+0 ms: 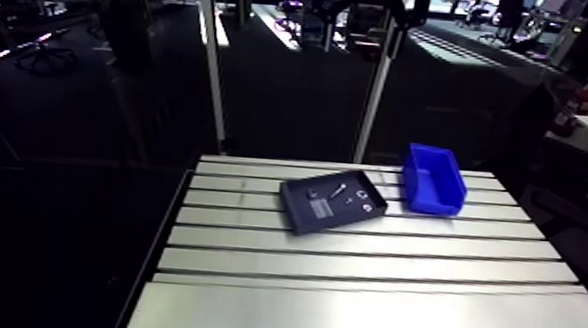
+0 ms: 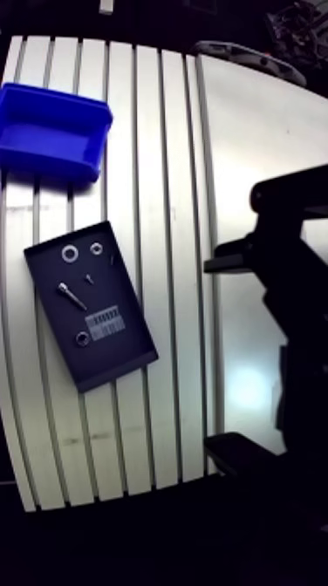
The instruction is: Pick up the M10 bolt from the tray and put it into the blue bin.
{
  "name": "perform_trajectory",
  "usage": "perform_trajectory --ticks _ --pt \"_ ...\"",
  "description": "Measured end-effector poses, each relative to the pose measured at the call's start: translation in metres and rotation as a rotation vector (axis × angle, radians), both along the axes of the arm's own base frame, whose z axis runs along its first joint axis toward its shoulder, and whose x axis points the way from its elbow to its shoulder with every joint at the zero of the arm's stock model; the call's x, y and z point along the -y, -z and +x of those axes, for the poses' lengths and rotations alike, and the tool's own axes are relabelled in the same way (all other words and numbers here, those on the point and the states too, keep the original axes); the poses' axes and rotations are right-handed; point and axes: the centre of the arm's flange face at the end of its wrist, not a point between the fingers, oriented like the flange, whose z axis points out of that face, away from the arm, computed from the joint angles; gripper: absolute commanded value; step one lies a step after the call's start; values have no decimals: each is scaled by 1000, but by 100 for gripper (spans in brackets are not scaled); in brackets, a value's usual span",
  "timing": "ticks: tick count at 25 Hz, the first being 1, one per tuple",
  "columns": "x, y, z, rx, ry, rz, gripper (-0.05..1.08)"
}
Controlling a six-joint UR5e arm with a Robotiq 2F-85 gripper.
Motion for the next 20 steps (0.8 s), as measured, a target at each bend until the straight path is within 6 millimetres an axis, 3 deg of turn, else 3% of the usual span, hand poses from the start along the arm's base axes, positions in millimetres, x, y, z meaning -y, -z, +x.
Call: perform_trajectory --ticks 20 --pt "6 -4 0 -28 8 2 0"
